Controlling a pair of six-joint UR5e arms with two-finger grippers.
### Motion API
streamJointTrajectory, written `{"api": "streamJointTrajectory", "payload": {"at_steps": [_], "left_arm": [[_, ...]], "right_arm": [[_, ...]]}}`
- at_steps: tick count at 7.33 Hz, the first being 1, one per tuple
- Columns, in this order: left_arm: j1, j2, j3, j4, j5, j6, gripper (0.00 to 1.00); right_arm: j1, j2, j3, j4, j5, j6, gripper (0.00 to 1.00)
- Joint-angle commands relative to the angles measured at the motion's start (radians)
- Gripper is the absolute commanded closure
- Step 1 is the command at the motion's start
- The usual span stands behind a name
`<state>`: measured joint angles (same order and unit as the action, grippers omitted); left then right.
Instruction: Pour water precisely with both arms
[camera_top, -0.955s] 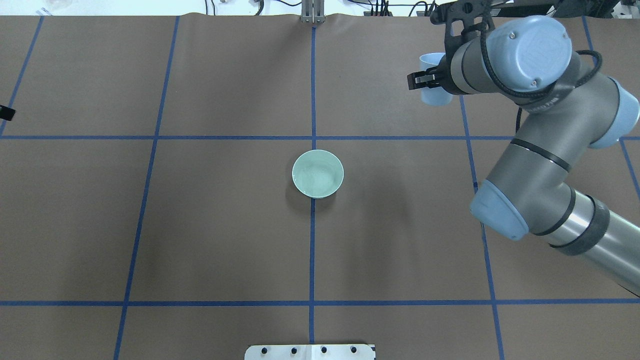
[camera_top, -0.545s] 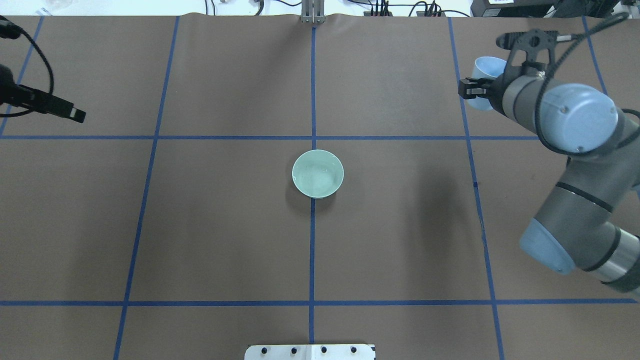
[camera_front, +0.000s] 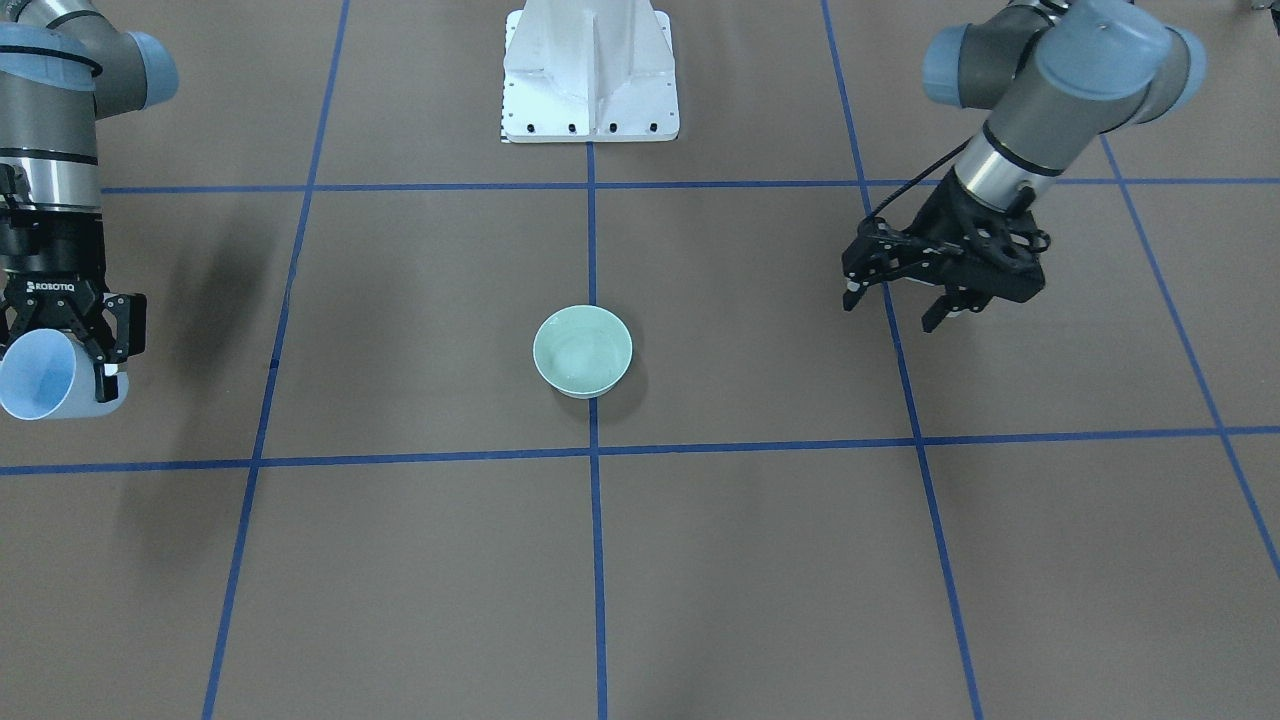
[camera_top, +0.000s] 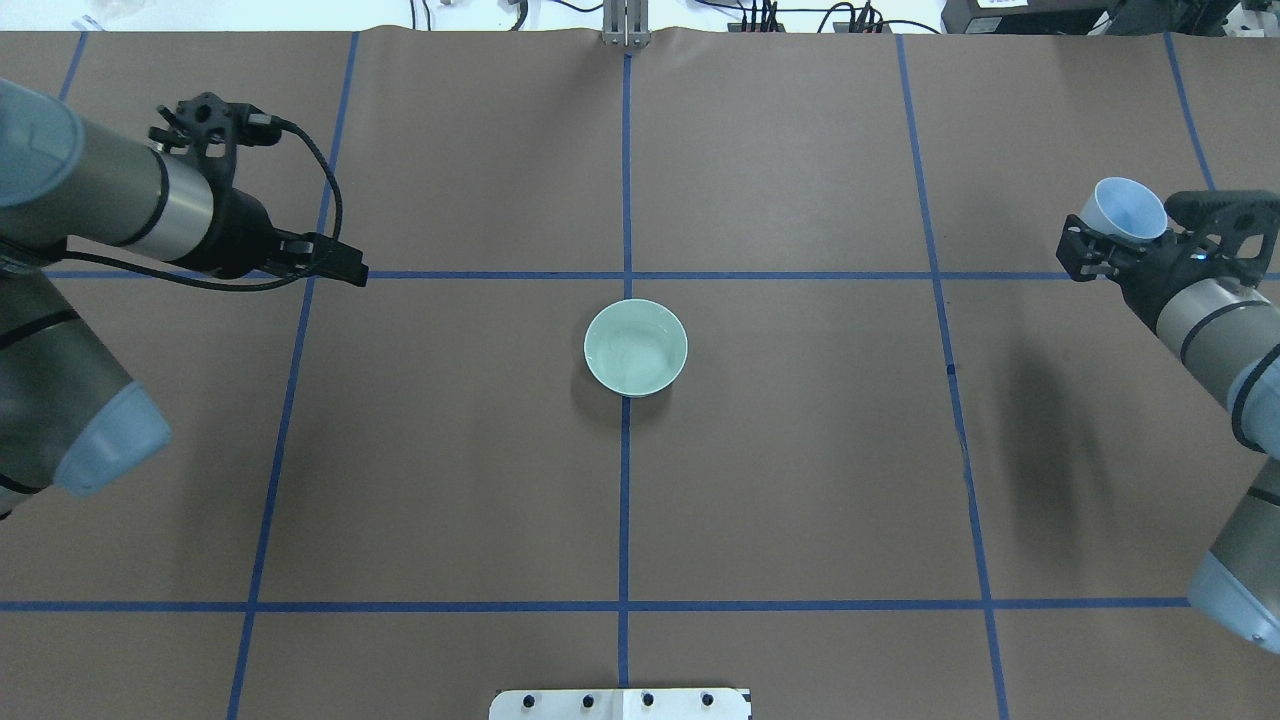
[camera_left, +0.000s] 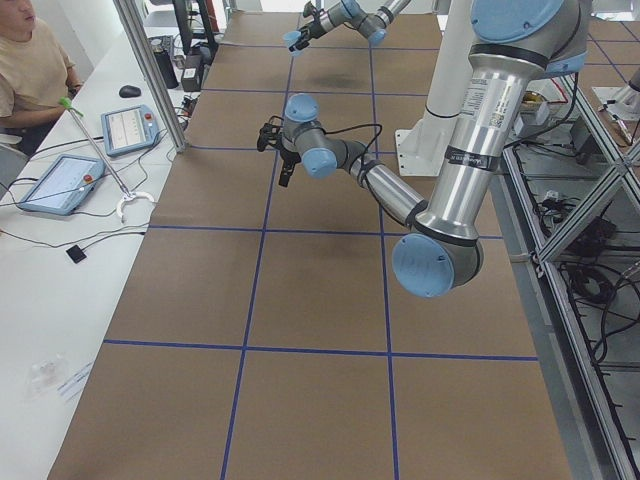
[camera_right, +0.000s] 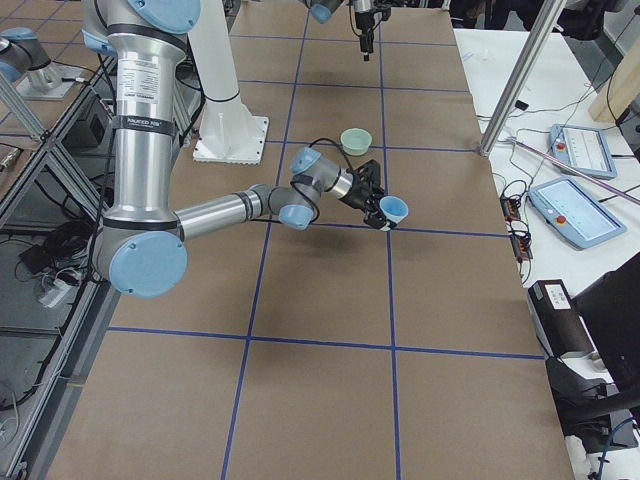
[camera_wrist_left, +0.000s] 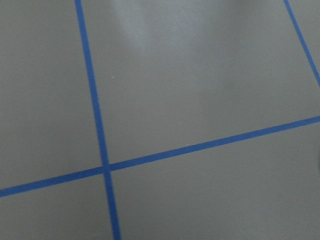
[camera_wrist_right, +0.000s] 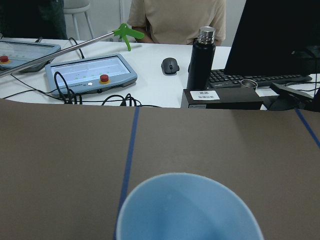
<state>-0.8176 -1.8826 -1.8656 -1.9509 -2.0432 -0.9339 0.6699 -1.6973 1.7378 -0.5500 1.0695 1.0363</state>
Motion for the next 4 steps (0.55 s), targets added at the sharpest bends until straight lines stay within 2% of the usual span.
{"api": "streamJointTrajectory", "payload": {"at_steps": [1,2,3,4], "left_arm": [[0.044,-0.050,0.002,0.027,0.024,-0.051,0.00],[0.048,-0.055,0.003,0.027,0.023,-0.051,0.00],[0.048,-0.055,0.003,0.027,0.023,-0.051,0.00],[0.048,-0.056,0.006,0.027,0.023,-0.051,0.00]], "right_arm": [[-0.151,0.002,-0.169,0.164,-0.213,0.001,1.00],[-0.188,0.002,-0.208,0.197,-0.267,0.001,1.00],[-0.214,0.002,-0.213,0.197,-0.299,0.001,0.89],[-0.219,0.004,-0.211,0.199,-0.301,0.001,0.55]]}}
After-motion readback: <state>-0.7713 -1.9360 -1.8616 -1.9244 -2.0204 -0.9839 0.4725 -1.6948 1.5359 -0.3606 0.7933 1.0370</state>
